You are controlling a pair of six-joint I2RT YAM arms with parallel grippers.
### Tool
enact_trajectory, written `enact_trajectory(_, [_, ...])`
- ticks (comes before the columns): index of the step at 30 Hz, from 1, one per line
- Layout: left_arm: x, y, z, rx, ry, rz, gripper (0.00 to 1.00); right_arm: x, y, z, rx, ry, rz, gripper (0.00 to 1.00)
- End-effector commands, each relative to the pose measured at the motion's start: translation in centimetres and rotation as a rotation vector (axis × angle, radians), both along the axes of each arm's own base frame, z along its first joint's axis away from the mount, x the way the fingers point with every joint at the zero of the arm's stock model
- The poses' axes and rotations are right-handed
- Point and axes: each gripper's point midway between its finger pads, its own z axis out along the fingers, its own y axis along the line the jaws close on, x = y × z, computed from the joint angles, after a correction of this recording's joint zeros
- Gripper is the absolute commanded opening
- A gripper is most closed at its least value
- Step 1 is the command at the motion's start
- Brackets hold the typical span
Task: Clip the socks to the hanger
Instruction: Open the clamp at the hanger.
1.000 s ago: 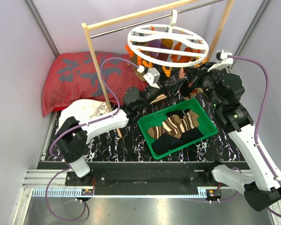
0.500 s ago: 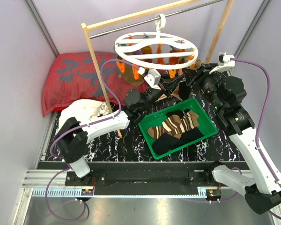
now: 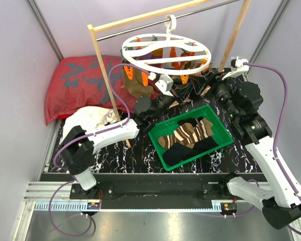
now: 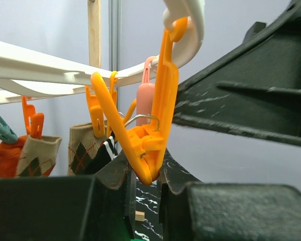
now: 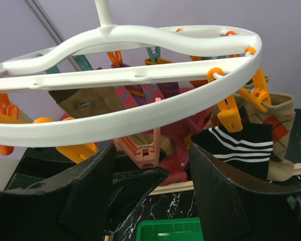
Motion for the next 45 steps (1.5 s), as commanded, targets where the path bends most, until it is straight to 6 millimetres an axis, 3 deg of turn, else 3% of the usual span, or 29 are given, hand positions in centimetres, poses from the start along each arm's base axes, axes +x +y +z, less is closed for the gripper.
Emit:
enact_trajectory(1, [-0.7,0.4,1.5,-0.018,-0.032,-0.003,0.0,0.0,1.0,1.8,-0.016,-0.071,0.051,0.68])
enact_trajectory(14, [-1.0,-0.1,1.0,0.004,-0.019,-0.031,0.0,0.8,0.6,4.0,-0.023,-0.141,0.01,0.65])
enact_trajectory(18, [-1.1,-0.2,1.0,0.005,-0.018,-0.039,0.0,0.8,0.6,4.2,-0.021,-0.146,0.011,0.57])
enact_trajectory(21, [-1.2,-0.2,1.1,0.006,-0.019,-0.043,0.0,0.9,0.6,3.8,-0.019,-0.138,0.009,0.48])
enact_trajectory(22, [-1.2,-0.2,1.2,0.006,-0.019,-0.043,0.01,0.9,0.6,3.6,-0.022,-0.132,0.009,0.4])
enact_trajectory(25, [-1.4,-0.2,0.9,0.018,-0.02,-0.047,0.11,0.9,0.6,3.4,-0.017,-0.127,0.007,0.28])
enact_trajectory(26, [-1.4,-0.1,0.6,0.024,-0.019,-0.047,0.19,0.8,0.6,3.3,-0.011,-0.122,0.007,0.22])
enact_trajectory(32, [-2.1,1.1,0.0,0.048,-0.02,-0.03,0.53,0.9,0.7,2.4,0.001,-0.096,0.01,0.12])
enact_trajectory(36, [-3.0,2.5,-2.2,0.106,0.01,-0.026,0.69,1.0,0.8,2.0,0.003,-0.09,0.012,0.11])
enact_trajectory(39, [-3.7,3.2,-4.0,0.156,0.048,-0.026,0.74,1.1,0.7,1.8,-0.002,-0.089,0.008,0.13])
enact_trajectory(40, [-3.9,3.2,-6.5,0.216,0.09,-0.028,0.74,1.1,0.8,1.7,-0.004,-0.087,0.01,0.13])
enact_trajectory(42, [-4.5,3.3,-8.6,0.269,0.132,-0.025,0.75,1.2,0.7,1.3,-0.01,-0.081,0.006,0.13])
enact_trajectory(43, [-4.7,3.3,-11.0,0.333,0.179,-0.027,0.75,1.3,0.7,1.2,-0.011,-0.078,0.005,0.13])
enact_trajectory(45, [-5.3,3.0,-13.7,0.407,0.24,-0.029,0.75,1.4,0.8,0.8,-0.016,-0.073,0.003,0.14])
